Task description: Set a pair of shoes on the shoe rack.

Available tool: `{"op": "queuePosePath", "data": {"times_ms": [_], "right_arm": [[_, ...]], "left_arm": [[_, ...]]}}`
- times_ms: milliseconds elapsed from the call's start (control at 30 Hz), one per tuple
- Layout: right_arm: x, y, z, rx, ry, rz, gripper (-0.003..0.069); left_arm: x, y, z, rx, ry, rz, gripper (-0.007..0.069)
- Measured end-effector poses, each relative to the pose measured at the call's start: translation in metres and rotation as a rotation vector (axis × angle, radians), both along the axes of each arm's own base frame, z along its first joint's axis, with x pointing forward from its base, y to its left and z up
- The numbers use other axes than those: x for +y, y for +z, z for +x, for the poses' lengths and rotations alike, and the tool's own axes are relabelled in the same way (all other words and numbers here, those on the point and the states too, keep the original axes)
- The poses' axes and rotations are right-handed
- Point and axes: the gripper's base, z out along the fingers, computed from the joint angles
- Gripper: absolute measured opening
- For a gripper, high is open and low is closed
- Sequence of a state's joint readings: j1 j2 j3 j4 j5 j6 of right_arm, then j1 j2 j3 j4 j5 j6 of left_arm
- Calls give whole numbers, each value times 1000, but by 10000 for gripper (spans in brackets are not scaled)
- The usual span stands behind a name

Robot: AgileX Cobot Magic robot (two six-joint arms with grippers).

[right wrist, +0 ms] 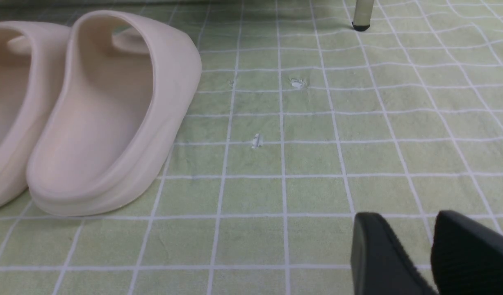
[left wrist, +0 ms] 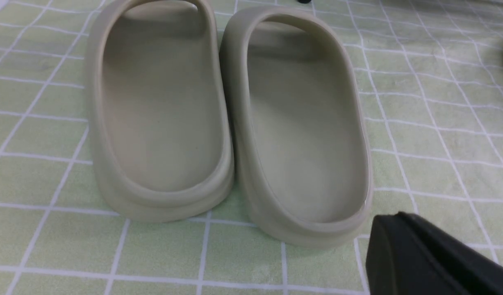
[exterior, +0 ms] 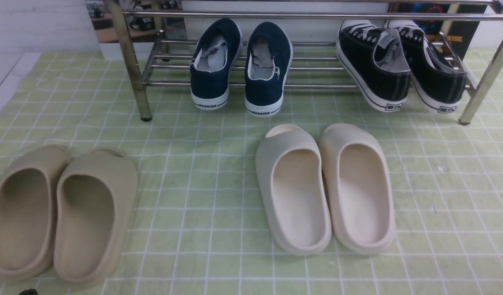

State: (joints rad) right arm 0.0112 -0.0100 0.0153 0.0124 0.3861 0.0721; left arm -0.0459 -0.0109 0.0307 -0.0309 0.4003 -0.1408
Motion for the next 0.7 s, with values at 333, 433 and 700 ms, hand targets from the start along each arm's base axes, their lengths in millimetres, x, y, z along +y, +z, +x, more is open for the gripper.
{"op": "queuePosePath", "data": {"times_ms": [333,433,700], "right_arm": [[0,0,0,0,0,0,239],[0,0,0,0,0,0,239],[0,0,0,0,0,0,239]], "left_arm": [[0,0,0,0,0,0,4],[0,0,0,0,0,0,4],[0,0,0,0,0,0,12]]}}
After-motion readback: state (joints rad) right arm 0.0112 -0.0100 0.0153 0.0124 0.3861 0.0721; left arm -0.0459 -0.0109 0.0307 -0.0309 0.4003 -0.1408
